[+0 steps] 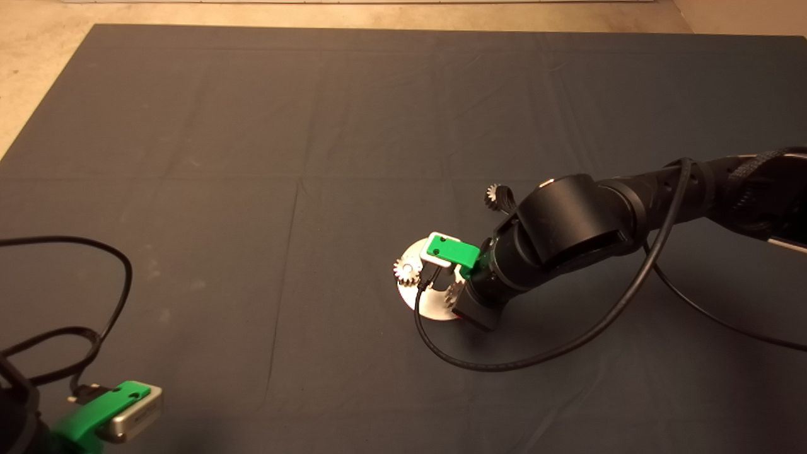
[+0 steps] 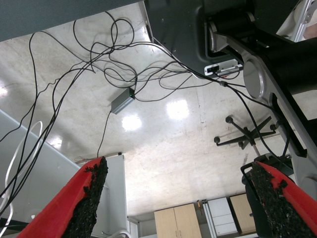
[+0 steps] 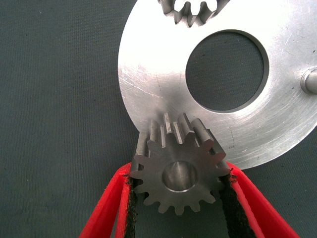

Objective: Install three planetary gears onto the carrier pins

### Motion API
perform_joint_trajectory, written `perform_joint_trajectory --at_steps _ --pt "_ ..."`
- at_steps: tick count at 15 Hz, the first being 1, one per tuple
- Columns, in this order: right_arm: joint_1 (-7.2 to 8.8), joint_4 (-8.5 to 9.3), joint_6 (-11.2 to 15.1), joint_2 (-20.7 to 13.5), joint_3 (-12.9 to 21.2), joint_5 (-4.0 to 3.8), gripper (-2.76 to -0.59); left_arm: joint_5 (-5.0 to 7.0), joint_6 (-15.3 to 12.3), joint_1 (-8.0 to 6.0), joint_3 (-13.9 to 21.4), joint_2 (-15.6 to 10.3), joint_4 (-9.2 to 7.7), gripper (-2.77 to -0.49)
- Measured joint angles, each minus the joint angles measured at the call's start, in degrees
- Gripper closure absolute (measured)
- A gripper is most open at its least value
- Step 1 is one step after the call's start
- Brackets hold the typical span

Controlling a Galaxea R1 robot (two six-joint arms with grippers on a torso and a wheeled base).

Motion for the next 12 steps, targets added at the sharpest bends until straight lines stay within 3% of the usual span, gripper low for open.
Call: perform_joint_trajectory --at_steps 12 --pt "0.0 0.01 -4.52 0.0 0.0 0.02 -0.99 0.0 0.02 0.0 0.0 -0.01 0.0 -2.04"
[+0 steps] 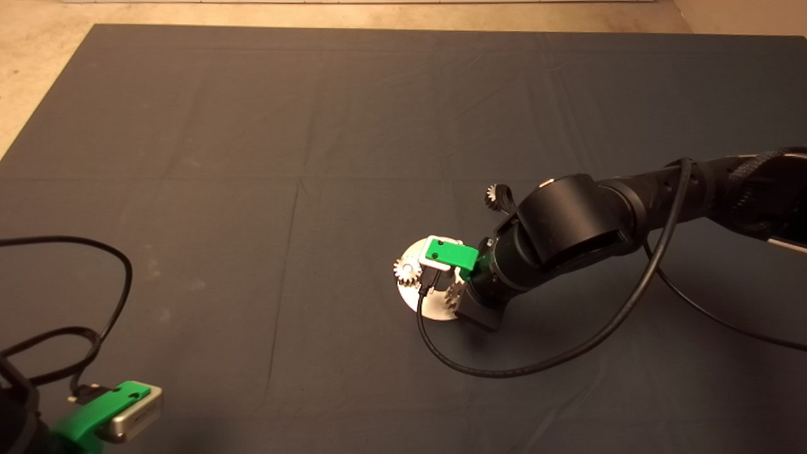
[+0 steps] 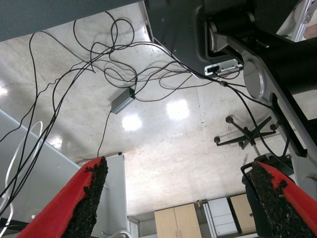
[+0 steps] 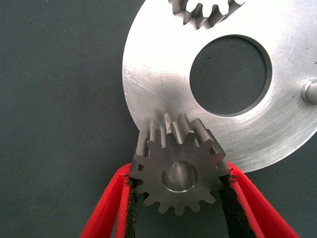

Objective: Install three planetary gears onto the carrier pins

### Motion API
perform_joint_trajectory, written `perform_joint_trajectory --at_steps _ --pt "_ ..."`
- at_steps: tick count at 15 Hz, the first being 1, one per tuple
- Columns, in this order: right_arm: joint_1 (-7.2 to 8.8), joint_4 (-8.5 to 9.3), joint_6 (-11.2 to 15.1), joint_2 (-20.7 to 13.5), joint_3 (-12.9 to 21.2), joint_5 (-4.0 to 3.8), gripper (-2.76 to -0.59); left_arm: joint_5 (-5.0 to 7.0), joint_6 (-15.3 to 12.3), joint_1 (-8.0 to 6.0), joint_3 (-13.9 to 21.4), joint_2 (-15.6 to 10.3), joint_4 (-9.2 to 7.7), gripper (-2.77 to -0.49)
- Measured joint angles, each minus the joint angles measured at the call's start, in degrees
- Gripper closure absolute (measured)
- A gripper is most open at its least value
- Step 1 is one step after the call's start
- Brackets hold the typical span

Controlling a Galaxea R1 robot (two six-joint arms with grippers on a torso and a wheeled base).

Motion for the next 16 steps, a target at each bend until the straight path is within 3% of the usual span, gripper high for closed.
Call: perform_joint_trajectory --at_steps 5,9,16 --pt "0.22 0.05 -0.74 -0.01 -0.07 -0.02 -0.99 0.0 0.1 0.0 0.0 0.0 0.0 -2.04" --pt "2.29 0.1 -0.92 -0.01 -0.07 0.0 -0.99 0.0 0.42 0.0 0.0 0.0 0.0 -2.04" --pt "2.54 0.16 -1.1 0.13 0.0 0.02 -0.99 -0.02 0.67 0.0 0.02 0.0 -0.01 -2.04"
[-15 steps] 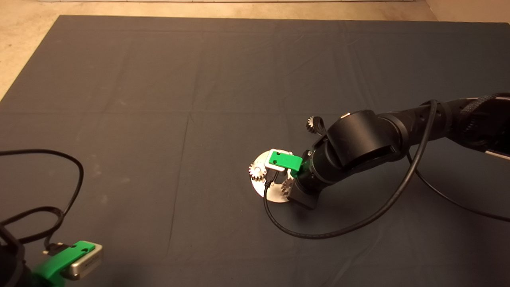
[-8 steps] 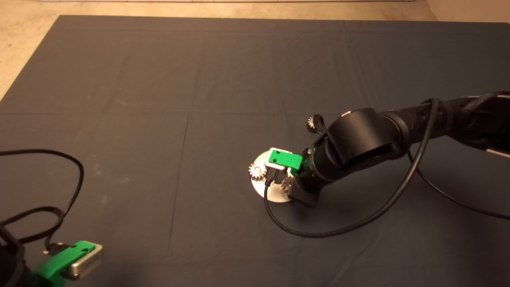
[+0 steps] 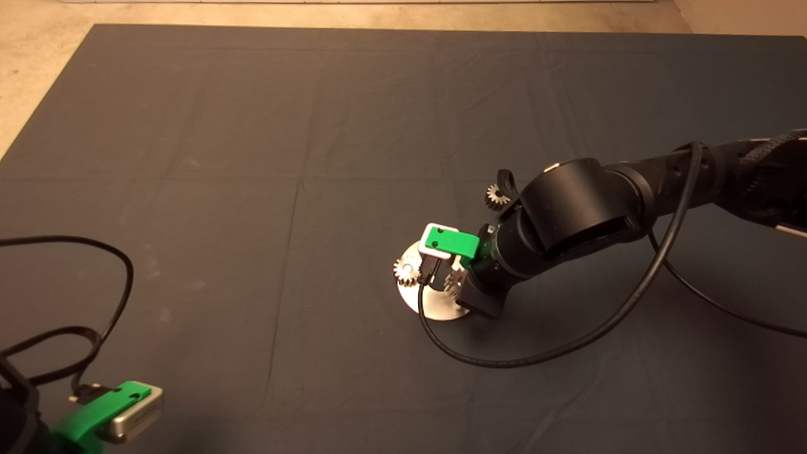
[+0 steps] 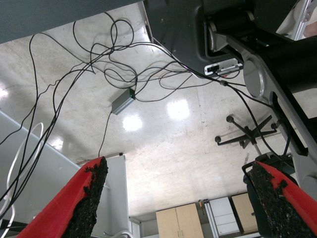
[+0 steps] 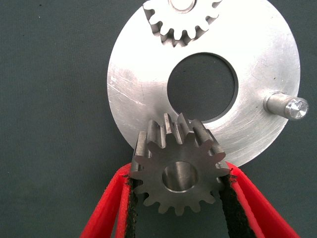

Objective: Install three planetary gears onto the carrier pins

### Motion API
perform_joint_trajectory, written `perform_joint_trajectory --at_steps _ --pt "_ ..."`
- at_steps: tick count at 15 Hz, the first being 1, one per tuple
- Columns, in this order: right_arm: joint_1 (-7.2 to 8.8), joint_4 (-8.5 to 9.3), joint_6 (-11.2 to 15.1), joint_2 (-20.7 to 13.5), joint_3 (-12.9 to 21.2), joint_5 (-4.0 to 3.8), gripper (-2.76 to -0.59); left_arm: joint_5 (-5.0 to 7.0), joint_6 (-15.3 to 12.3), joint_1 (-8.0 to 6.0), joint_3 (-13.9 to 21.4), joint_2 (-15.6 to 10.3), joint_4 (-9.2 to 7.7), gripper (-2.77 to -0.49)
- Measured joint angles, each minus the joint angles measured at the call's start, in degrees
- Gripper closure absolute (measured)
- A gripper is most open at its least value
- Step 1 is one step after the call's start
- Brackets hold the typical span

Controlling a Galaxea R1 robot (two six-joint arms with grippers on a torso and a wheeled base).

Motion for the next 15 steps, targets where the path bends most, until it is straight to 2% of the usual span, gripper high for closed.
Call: perform_joint_trajectory --at_steps 8,15 --pt "-0.13 0.05 -0.94 -0.22 0.23 -0.05 -0.99 0.0 0.39 0.0 0.0 0.0 0.0 -2.04" --pt "-1.43 0.24 -1.11 -0.67 0.28 -0.07 -0.99 0.02 0.41 0.0 0.0 0.0 0.01 -2.04"
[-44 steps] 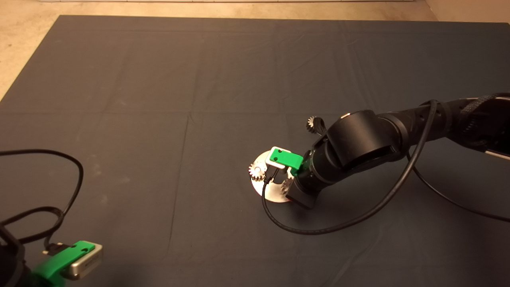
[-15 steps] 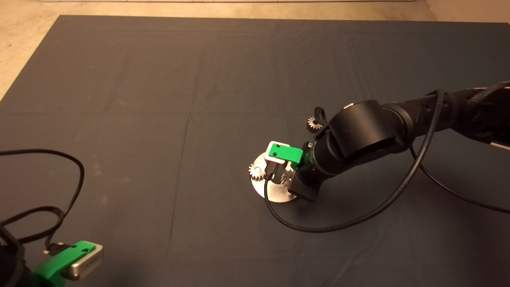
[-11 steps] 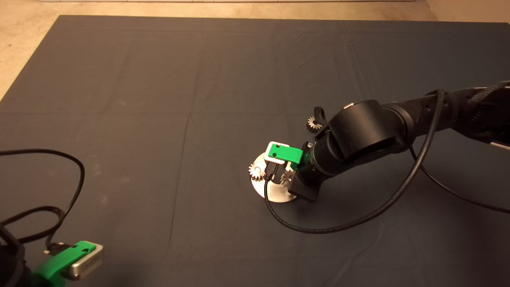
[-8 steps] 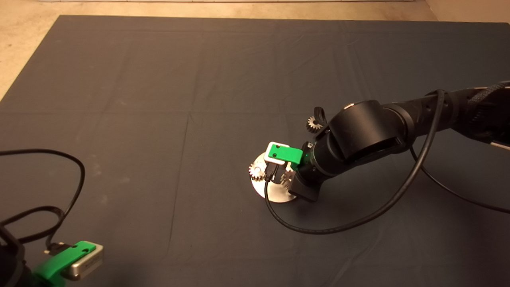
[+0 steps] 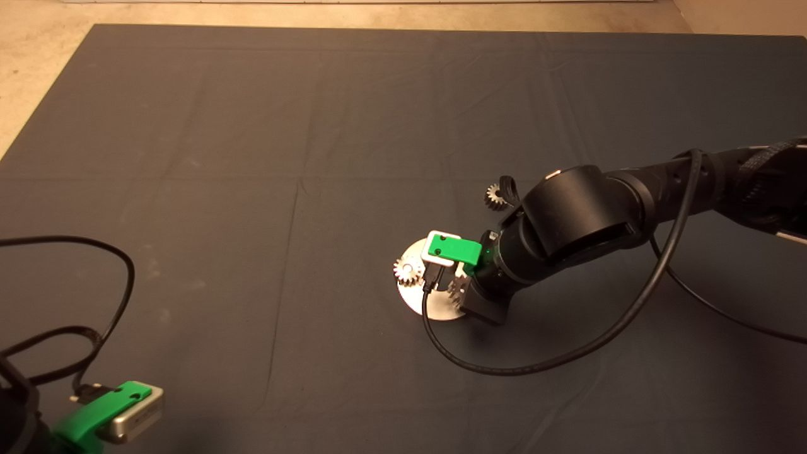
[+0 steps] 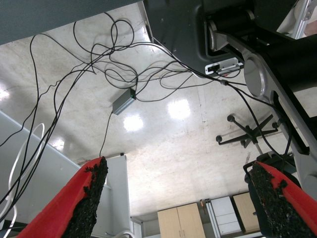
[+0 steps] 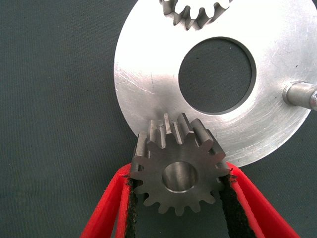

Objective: Install three planetary gears onto the carrier pins

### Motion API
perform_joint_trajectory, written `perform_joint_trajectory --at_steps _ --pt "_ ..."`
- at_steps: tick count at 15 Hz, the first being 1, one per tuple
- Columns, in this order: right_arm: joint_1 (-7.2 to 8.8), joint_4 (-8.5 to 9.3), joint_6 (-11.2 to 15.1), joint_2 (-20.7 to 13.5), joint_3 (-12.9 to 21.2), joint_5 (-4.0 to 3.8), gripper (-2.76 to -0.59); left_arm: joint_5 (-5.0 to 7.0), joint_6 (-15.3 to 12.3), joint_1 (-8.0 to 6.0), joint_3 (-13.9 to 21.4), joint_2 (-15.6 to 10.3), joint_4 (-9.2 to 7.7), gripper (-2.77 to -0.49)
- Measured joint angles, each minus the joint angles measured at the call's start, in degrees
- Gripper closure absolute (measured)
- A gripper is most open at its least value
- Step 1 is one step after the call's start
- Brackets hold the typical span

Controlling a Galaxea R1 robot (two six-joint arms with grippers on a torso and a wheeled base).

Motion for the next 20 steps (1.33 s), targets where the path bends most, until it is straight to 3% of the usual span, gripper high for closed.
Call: perform_joint_trajectory --at_steps 20 --pt "-1.3 0.02 -0.22 -0.27 0.0 0.05 -0.99 0.0 0.01 0.0 0.0 -0.32 -0.06 -2.04"
